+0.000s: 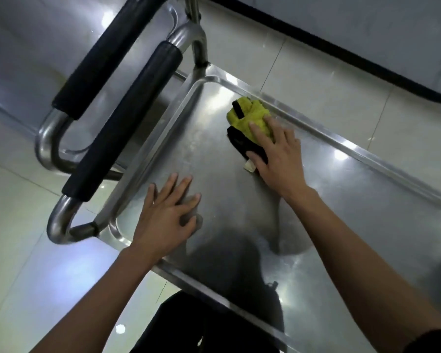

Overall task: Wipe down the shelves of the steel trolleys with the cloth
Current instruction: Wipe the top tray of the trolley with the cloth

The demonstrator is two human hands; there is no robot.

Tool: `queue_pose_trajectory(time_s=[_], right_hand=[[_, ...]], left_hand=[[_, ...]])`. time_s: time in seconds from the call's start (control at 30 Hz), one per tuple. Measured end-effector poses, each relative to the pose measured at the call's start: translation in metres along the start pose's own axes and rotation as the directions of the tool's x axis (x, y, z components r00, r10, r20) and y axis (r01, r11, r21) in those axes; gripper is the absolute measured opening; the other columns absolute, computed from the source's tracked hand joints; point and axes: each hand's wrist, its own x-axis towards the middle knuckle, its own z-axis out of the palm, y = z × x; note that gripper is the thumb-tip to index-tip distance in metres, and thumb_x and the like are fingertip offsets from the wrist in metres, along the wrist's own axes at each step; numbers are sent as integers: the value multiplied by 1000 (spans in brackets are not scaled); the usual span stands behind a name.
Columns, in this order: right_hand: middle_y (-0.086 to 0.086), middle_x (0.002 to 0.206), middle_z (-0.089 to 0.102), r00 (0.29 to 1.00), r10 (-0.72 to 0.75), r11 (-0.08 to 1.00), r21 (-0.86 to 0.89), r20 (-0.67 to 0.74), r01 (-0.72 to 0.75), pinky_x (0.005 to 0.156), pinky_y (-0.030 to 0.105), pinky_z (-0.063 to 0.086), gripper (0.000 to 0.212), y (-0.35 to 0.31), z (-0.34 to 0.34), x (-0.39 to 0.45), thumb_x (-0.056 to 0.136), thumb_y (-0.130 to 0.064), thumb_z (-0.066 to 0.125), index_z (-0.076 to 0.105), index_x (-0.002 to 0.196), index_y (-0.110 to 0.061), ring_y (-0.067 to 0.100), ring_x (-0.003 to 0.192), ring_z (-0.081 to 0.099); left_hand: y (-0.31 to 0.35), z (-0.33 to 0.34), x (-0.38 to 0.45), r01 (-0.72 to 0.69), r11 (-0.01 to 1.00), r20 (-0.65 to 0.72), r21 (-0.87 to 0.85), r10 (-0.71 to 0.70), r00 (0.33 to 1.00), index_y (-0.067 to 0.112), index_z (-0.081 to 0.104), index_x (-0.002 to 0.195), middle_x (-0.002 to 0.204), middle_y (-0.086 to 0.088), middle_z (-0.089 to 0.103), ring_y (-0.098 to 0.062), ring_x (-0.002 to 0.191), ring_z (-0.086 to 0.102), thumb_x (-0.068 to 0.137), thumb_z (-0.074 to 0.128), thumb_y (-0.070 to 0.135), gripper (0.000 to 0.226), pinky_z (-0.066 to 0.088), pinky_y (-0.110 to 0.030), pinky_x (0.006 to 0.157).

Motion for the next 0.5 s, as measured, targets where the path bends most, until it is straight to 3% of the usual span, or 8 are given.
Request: queue_pose_trajectory(time_s=[0.1,0.23,0.4,0.5], right_hand=[[10,150,37,1000,-24,999,23,-2,24,100,46,39,55,-16,0,-9,93,-49,58,47,144,-31,36,115,41],[13,147,36,998,-70,997,15,-4,70,102,45,39,53,-55,11,-23,93,-47,56,48,142,-28,36,115,40],[15,146,35,980,-188,982,36,60,186,105,45,38,54,-111,26,-41,95,-48,51,45,144,-26,35,121,36],[17,145,37,944,-319,947,73,88,313,102,46,40,54,-151,37,-59,94,-46,52,46,143,-24,36,121,37]], left_hand=[[12,2,-9,70,997,-11,34,-69,998,39,39,150,168,0,12,-26,155,-2,99,37,50,52,5,-55,123],[36,20,-59,131,991,-186,2,-129,974,25,63,128,144,-7,49,-30,137,39,91,61,36,39,30,-50,110],[59,63,-117,144,982,-315,-126,-177,932,21,64,121,130,-5,54,-28,123,48,93,59,31,31,37,-47,106],[66,80,-134,205,973,-309,-109,-229,923,19,66,124,138,-11,56,-32,134,46,91,69,23,33,31,-54,115]])
